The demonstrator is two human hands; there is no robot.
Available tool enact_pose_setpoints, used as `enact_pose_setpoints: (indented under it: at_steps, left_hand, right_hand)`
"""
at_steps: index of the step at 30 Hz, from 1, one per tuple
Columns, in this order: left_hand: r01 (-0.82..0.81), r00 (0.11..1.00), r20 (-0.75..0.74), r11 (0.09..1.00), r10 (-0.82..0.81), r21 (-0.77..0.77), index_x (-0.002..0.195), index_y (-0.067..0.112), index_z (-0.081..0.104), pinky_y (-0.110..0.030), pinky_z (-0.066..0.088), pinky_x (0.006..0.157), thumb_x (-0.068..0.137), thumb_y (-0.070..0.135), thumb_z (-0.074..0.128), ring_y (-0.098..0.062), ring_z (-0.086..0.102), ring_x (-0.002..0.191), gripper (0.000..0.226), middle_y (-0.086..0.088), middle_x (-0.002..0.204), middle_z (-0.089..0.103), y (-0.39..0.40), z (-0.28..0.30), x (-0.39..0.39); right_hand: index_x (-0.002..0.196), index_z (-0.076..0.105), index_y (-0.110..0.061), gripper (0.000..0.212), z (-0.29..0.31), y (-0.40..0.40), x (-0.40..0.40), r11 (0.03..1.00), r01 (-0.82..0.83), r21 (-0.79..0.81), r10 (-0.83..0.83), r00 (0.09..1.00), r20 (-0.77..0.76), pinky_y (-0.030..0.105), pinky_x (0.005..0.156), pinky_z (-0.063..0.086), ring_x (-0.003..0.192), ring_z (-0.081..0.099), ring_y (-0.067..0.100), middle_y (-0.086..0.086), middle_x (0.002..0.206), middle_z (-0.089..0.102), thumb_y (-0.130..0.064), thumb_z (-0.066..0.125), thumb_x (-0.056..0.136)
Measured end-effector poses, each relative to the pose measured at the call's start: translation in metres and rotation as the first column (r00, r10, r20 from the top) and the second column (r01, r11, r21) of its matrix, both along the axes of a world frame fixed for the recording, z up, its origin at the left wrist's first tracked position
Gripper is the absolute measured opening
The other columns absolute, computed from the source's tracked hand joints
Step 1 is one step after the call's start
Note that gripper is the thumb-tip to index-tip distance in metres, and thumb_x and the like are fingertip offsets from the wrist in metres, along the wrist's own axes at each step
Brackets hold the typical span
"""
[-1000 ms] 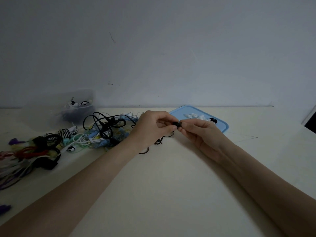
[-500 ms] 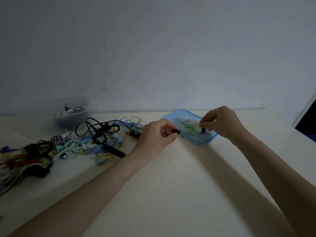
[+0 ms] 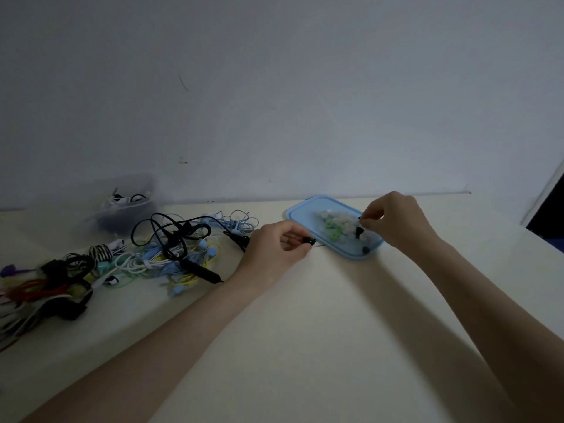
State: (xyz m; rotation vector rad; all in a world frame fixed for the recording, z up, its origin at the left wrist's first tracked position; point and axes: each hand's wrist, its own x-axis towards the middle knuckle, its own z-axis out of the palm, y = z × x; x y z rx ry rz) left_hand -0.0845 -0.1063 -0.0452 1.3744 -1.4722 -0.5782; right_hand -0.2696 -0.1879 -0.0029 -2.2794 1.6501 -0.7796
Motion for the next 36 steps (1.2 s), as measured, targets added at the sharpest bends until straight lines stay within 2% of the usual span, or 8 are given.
enact_pose_setpoints:
  at_steps: [10, 13, 16, 20, 22, 26, 30, 36]
  left_hand:
    - [0.003, 0.999, -0.042, 1.0, -0.003, 0.0, 0.075, 0.029, 0.064, -0.016, 0.051, 0.075, 0.077, 0.002, 0.07, -0.004, 0.06, 0.072, 0.028, 0.007, 0.074, 0.064, 0.0, 0.0, 0.002]
    - [0.006, 0.996, -0.085, 1.0, -0.006, 0.002, 0.076, 0.028, 0.064, -0.012, 0.049, 0.073, 0.078, 0.001, 0.069, 0.001, 0.059, 0.069, 0.027, 0.008, 0.074, 0.065, 0.001, 0.0, 0.002]
    - [0.013, 0.991, -0.13, 1.0, -0.014, -0.009, 0.079, 0.025, 0.065, -0.012, 0.049, 0.072, 0.08, 0.001, 0.067, 0.002, 0.06, 0.07, 0.025, 0.007, 0.077, 0.067, 0.0, 0.002, 0.003]
    - [0.01, 0.956, -0.293, 1.0, -0.013, -0.012, 0.081, 0.02, 0.066, -0.015, 0.051, 0.067, 0.082, 0.001, 0.065, -0.008, 0.062, 0.077, 0.019, 0.001, 0.081, 0.068, 0.001, 0.005, 0.006]
    - [0.019, 0.943, -0.333, 1.0, -0.024, -0.019, 0.082, 0.018, 0.066, -0.016, 0.052, 0.071, 0.082, 0.0, 0.064, -0.009, 0.063, 0.079, 0.018, 0.0, 0.083, 0.068, 0.002, 0.005, 0.007]
    - [0.052, 0.95, -0.306, 0.998, -0.063, -0.043, 0.083, 0.017, 0.066, -0.013, 0.05, 0.072, 0.082, -0.002, 0.064, -0.004, 0.064, 0.076, 0.019, 0.002, 0.081, 0.068, 0.004, 0.006, 0.007]
    - [0.057, 0.943, -0.325, 0.997, -0.069, -0.046, 0.084, 0.015, 0.066, -0.014, 0.051, 0.072, 0.082, -0.002, 0.064, -0.003, 0.064, 0.074, 0.018, 0.001, 0.081, 0.068, 0.004, 0.006, 0.009]
    - [0.04, 0.943, -0.329, 0.999, -0.049, -0.032, 0.086, 0.019, 0.067, -0.017, 0.052, 0.075, 0.083, -0.001, 0.063, -0.009, 0.064, 0.08, 0.02, 0.0, 0.084, 0.069, 0.004, 0.004, 0.009]
  right_hand:
    - [0.08, 0.074, -0.009, 0.014, -0.006, -0.001, 0.003, 0.996, -0.021, 0.091, 0.021, 1.0, -0.005, 0.021, 0.059, 0.037, 0.069, 0.051, 0.013, 0.008, 0.084, 0.068, -0.002, 0.062, 0.08]
    - [0.078, 0.072, -0.01, 0.01, -0.007, -0.002, 0.002, 1.0, -0.023, 0.019, 0.022, 0.998, 0.054, 0.011, 0.05, 0.033, 0.059, 0.046, 0.004, 0.003, 0.078, 0.065, -0.004, 0.064, 0.081]
    - [0.08, 0.071, -0.009, 0.005, 0.0, -0.002, 0.004, 0.996, 0.018, -0.092, -0.007, 0.993, 0.117, 0.015, 0.049, 0.031, 0.063, 0.051, 0.01, 0.002, 0.078, 0.061, -0.01, 0.066, 0.081]
    - [0.075, 0.067, -0.003, 0.006, 0.009, 0.018, 0.02, 0.96, -0.244, 0.134, 0.121, 0.8, 0.588, 0.031, 0.07, 0.054, 0.06, 0.066, 0.019, 0.013, 0.071, 0.069, 0.001, 0.065, 0.079]
    - [0.073, 0.065, -0.001, 0.009, 0.004, 0.028, 0.032, 0.92, -0.346, 0.183, 0.173, 0.78, 0.602, 0.036, 0.079, 0.054, 0.066, 0.069, 0.023, 0.014, 0.072, 0.069, 0.004, 0.063, 0.079]
    - [0.075, 0.065, -0.003, 0.012, -0.006, 0.037, 0.044, 0.853, -0.461, 0.244, 0.21, 0.732, 0.648, 0.021, 0.069, 0.053, 0.064, 0.066, 0.015, 0.009, 0.071, 0.068, 0.006, 0.063, 0.081]
    - [0.076, 0.066, -0.004, 0.013, -0.009, 0.036, 0.041, 0.865, -0.444, 0.232, 0.198, 0.729, 0.656, 0.02, 0.071, 0.052, 0.068, 0.063, 0.017, 0.012, 0.077, 0.068, 0.009, 0.066, 0.077]
    - [0.084, 0.068, 0.0, 0.013, -0.009, 0.036, 0.039, 0.775, -0.567, 0.28, 0.049, 0.495, 0.867, 0.018, 0.075, 0.056, 0.074, 0.069, 0.016, 0.01, 0.079, 0.071, 0.009, 0.058, 0.082]
